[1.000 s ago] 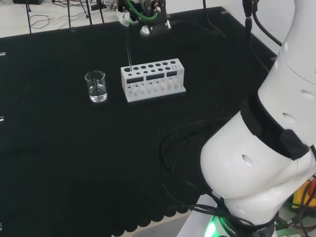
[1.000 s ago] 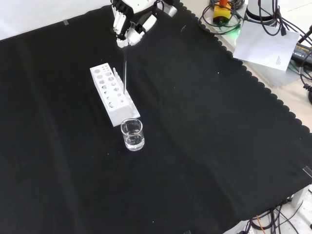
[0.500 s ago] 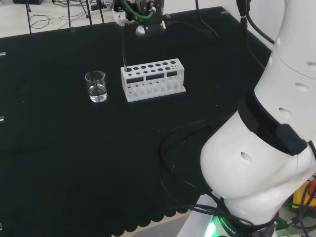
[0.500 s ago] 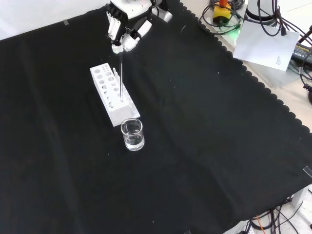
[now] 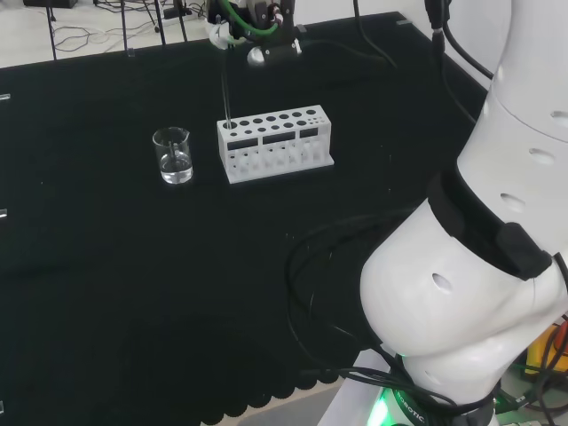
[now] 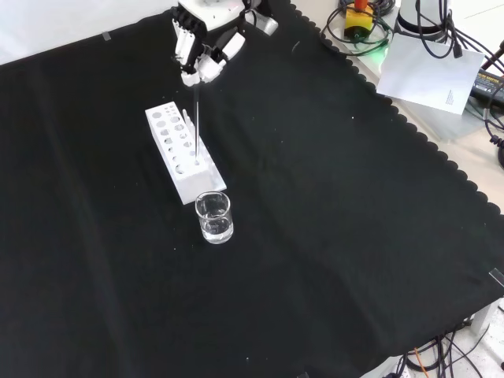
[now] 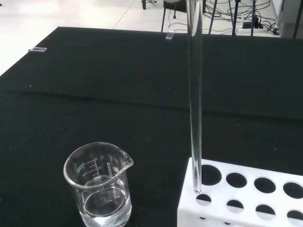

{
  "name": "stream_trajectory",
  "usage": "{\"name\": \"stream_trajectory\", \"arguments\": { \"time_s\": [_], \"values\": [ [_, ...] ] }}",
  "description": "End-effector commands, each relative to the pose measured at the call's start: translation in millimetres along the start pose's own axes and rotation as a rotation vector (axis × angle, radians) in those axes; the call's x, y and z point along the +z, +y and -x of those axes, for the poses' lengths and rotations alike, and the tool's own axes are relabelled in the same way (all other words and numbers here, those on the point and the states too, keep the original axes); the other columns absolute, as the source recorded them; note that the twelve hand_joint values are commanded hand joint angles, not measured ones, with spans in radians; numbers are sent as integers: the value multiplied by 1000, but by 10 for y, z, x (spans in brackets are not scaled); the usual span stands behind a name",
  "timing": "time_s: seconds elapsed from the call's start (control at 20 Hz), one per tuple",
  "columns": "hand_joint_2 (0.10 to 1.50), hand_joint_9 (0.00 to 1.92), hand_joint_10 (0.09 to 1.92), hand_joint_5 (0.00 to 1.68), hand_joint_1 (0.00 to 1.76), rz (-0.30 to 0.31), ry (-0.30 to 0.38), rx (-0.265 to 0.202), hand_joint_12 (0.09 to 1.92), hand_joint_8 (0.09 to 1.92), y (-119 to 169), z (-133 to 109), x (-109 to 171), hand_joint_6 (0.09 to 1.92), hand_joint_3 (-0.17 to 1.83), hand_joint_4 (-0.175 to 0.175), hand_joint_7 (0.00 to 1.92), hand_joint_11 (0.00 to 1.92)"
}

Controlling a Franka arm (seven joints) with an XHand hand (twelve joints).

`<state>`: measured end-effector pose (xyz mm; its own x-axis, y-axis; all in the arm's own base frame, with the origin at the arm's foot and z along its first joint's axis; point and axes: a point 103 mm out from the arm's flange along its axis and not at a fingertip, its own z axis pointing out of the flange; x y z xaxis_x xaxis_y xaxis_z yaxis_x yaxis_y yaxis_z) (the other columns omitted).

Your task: Put the glass rod back on the white test tube rack.

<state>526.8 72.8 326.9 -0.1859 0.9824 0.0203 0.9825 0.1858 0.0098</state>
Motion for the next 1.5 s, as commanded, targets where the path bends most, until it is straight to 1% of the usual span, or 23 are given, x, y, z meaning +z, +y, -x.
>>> {"name": "stream_trajectory", "arguments": {
  "time_s": [0.05,0.15,0.25,0.35,0.4,0.55,0.6,0.65,0.7,0.75,0.85,0.9,1.15,1.2,1.3,1.5],
  "values": [
    [1110,1628,950,1132,1312,1,-13,10,809,908,74,-45,4,553,-175,-175,1231,1693],
    [1110,1629,950,1132,1312,5,6,9,809,907,47,-1,0,553,-175,-175,1231,1693],
    [1110,1629,950,1132,1312,-8,-9,9,809,907,71,-25,2,553,-175,-175,1231,1693],
    [1110,1629,950,1132,1312,-4,1,1,809,908,62,-7,0,553,-175,-175,1230,1694],
    [1110,1629,950,1132,1312,4,11,-13,809,907,22,65,1,553,-175,-175,1230,1694],
    [1110,1630,949,1132,1312,0,10,-4,809,908,-30,178,16,553,-175,-175,1230,1694],
    [1110,1630,949,1131,1312,12,21,-24,809,908,-45,201,21,553,-175,-175,1230,1694],
    [1110,1630,949,1131,1312,14,23,-26,809,908,-53,209,26,553,-175,-175,1230,1694],
    [1110,1629,949,1131,1312,-5,1,-17,809,908,18,130,39,553,-175,-175,1230,1694],
    [1110,1629,949,1131,1312,-8,-2,-11,809,908,38,106,45,553,-175,-175,1230,1694],
    [1110,1629,949,1131,1312,-6,2,-3,809,908,22,116,49,553,-175,-175,1230,1694],
    [1110,1629,949,1131,1312,-17,-4,6,809,908,41,98,59,553,-175,-175,1230,1694],
    [1110,1629,948,1131,1312,-2,5,4,809,907,-25,159,75,553,-175,-175,1231,1695],
    [1110,1629,948,1131,1312,-14,-8,3,809,907,23,106,85,553,-175,-175,1231,1695],
    [1110,1629,948,1131,1312,-18,-10,8,810,907,48,83,93,553,-175,-175,1231,1695],
    [1110,1630,948,1131,1312,-21,4,17,810,907,-3,167,127,553,-175,-175,1231,1695]
  ]
}}
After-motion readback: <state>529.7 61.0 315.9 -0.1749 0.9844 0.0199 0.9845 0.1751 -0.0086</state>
